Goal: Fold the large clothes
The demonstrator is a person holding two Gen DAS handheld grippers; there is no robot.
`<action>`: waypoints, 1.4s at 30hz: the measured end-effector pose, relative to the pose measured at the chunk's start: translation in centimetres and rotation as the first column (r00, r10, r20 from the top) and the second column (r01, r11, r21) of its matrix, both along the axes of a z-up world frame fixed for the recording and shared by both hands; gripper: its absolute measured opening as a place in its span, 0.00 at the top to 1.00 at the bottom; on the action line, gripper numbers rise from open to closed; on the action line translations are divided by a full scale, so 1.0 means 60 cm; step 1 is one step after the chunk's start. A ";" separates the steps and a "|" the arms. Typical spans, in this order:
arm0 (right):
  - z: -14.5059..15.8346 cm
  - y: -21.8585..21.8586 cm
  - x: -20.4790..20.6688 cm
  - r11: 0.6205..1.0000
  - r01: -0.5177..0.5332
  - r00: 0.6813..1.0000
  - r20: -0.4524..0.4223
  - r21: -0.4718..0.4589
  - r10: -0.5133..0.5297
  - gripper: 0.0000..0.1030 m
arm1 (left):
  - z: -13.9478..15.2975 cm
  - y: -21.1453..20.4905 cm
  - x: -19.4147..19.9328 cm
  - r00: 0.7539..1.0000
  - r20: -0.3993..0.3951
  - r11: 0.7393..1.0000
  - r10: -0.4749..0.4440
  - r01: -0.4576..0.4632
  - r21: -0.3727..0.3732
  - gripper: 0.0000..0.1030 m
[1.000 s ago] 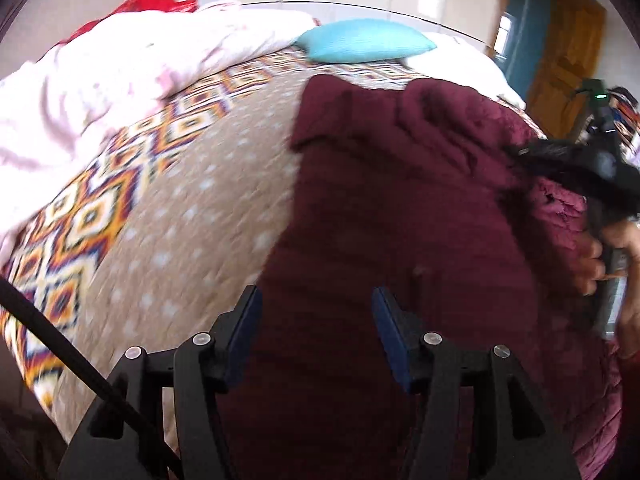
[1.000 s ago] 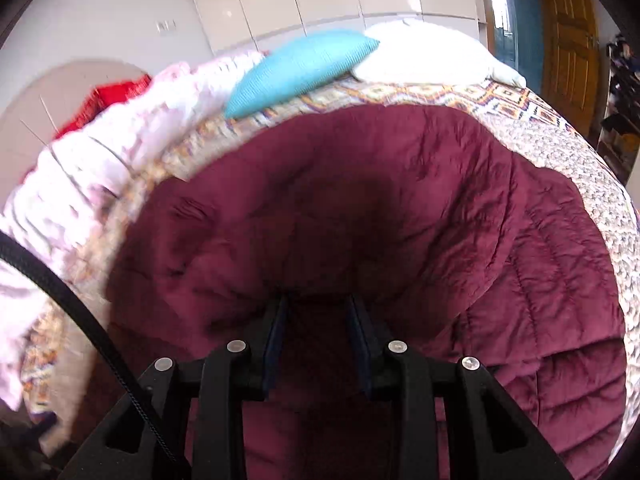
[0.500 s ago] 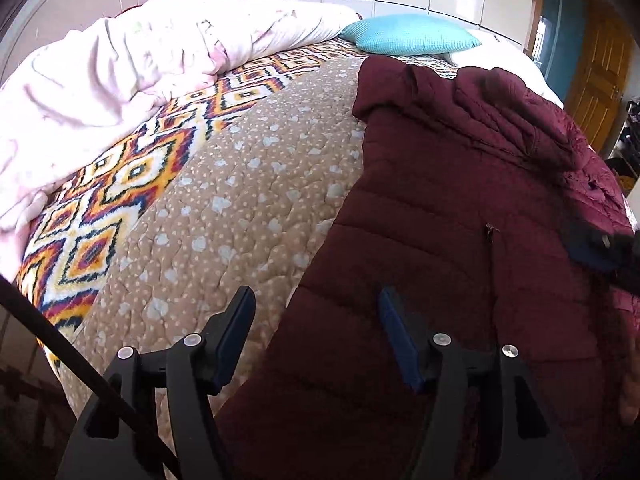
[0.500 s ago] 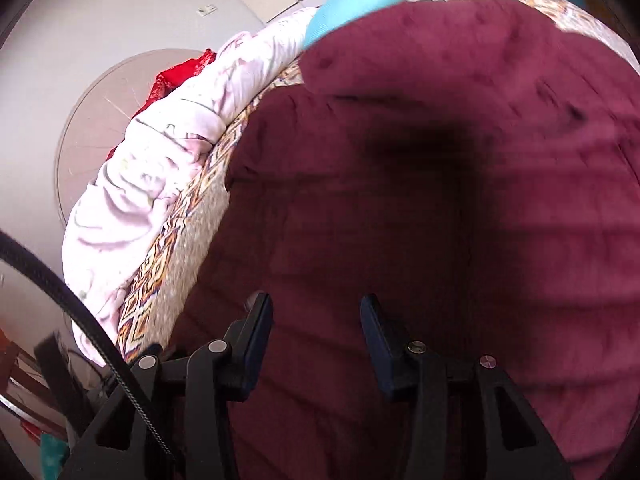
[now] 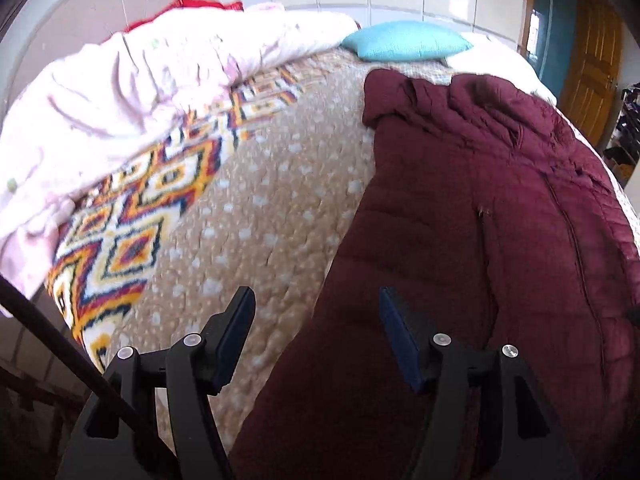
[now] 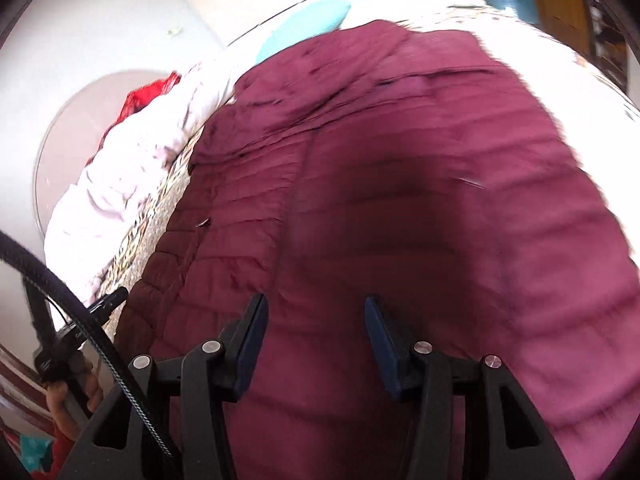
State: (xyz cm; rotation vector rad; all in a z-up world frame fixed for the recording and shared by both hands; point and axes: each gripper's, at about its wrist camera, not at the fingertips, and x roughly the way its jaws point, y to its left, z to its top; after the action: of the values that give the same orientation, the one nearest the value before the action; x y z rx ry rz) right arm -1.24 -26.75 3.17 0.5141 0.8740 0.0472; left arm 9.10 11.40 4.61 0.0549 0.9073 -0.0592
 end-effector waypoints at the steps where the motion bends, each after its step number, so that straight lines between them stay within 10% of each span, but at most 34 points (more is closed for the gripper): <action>1: 0.003 -0.012 -0.019 1.000 0.029 1.000 0.001 -0.009 -0.029 0.38 | -0.006 0.009 0.001 1.000 -0.027 1.000 -0.009 0.008 -0.012 0.38; 17: -0.002 -0.220 -0.287 0.919 0.390 0.921 -0.022 0.065 -0.389 0.30 | -0.039 0.123 -0.006 0.983 -0.163 0.943 -0.085 0.027 -0.331 0.38; 28: -0.074 -0.214 -0.328 0.879 0.267 0.959 -0.017 0.395 -0.283 0.28 | -0.072 0.139 -0.073 0.954 -0.168 0.864 -0.248 0.140 -0.483 0.38; 42: -0.094 -0.121 -0.371 0.935 0.176 0.984 -0.068 0.308 -0.163 0.28 | -0.125 0.159 -0.164 0.936 -0.217 0.820 -0.277 0.112 -0.562 0.37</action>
State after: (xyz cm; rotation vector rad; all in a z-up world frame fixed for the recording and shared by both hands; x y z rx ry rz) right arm -23.49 -34.01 -2.49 0.8900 0.8633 0.0170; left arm -0.73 20.91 -2.91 -0.4033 1.1498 -0.5327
